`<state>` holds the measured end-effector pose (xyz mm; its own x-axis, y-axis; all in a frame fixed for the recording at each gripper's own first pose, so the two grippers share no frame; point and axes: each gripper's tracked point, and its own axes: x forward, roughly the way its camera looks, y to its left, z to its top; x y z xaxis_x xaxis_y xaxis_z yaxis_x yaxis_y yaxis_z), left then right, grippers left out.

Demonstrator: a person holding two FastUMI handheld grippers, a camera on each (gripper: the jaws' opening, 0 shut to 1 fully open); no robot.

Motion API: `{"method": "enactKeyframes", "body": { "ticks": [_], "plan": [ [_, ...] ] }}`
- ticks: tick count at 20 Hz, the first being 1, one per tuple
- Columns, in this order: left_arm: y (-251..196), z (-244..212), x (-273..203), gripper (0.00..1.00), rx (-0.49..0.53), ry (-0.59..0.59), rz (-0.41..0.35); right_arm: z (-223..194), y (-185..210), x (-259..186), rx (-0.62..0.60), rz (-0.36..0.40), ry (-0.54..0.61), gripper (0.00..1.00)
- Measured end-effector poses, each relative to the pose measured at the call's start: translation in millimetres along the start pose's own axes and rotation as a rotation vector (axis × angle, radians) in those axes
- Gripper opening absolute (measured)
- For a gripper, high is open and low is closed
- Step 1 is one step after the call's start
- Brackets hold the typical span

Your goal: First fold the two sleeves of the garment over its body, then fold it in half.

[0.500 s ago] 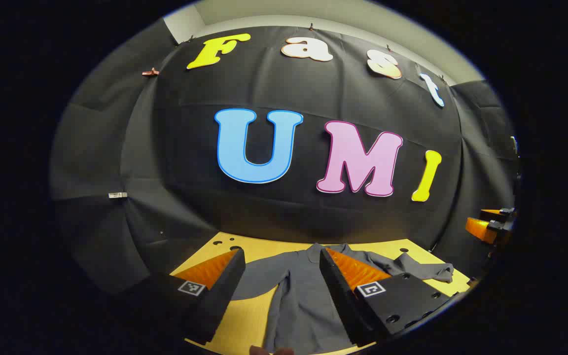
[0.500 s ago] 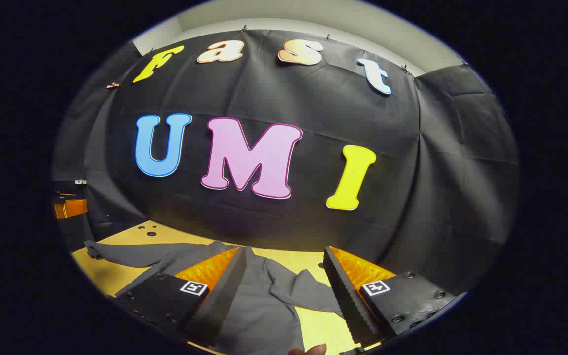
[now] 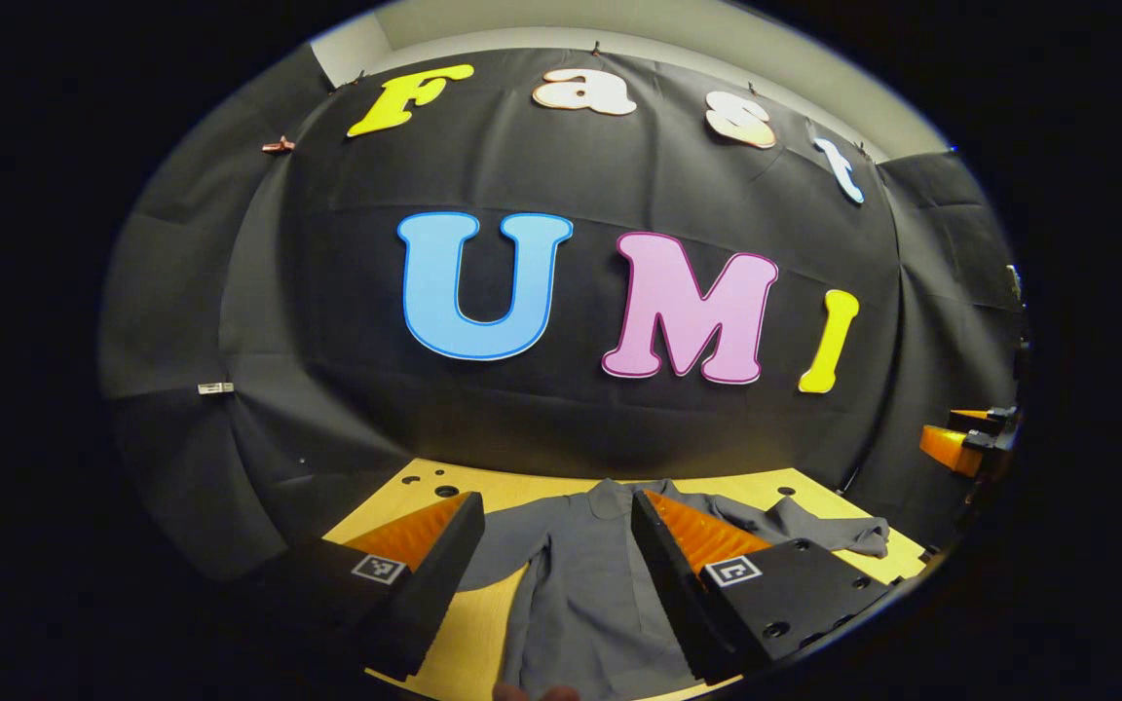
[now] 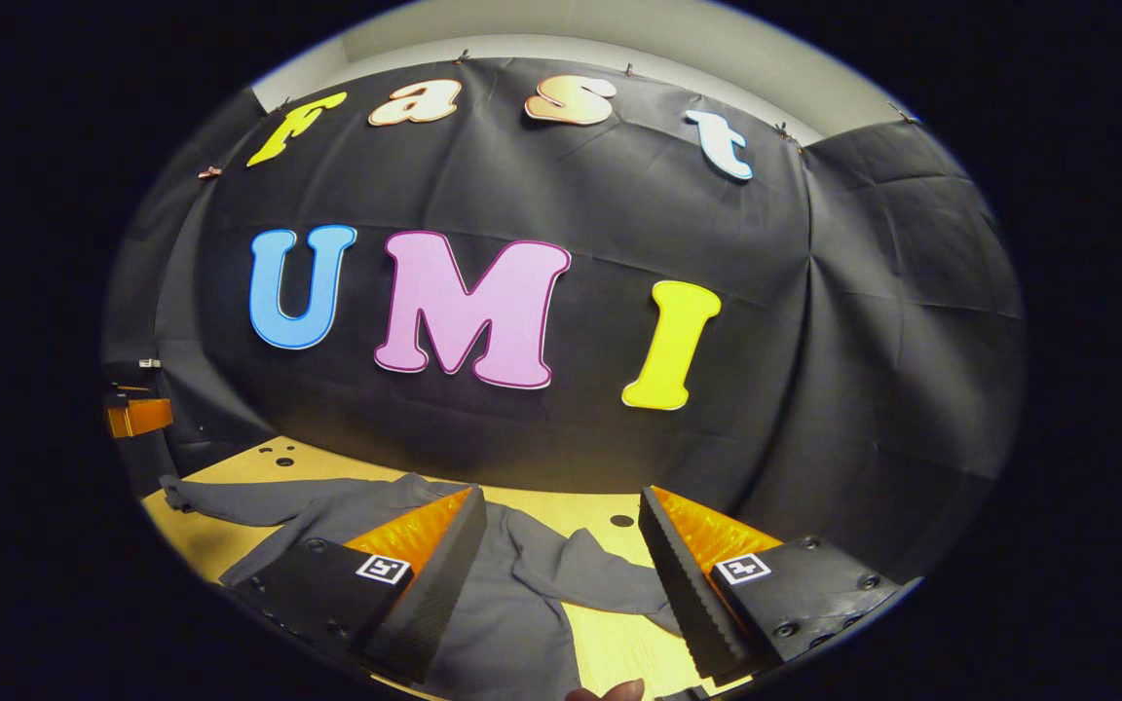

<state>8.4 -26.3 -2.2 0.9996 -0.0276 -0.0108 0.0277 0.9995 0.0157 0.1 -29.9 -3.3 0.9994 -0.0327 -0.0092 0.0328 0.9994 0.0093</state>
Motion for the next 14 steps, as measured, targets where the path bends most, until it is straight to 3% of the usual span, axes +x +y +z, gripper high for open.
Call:
{"method": "enactKeyframes", "body": {
  "ticks": [6,14],
  "plan": [
    [-18,-4,1,0.96,0.005,0.013,0.0,-32,-36,18,0.006,-0.03,0.086,0.97],
    [-46,-21,0,0.95,0.005,0.054,0.031,-112,-126,71,0.015,-0.086,0.26,0.98]
  ]
}}
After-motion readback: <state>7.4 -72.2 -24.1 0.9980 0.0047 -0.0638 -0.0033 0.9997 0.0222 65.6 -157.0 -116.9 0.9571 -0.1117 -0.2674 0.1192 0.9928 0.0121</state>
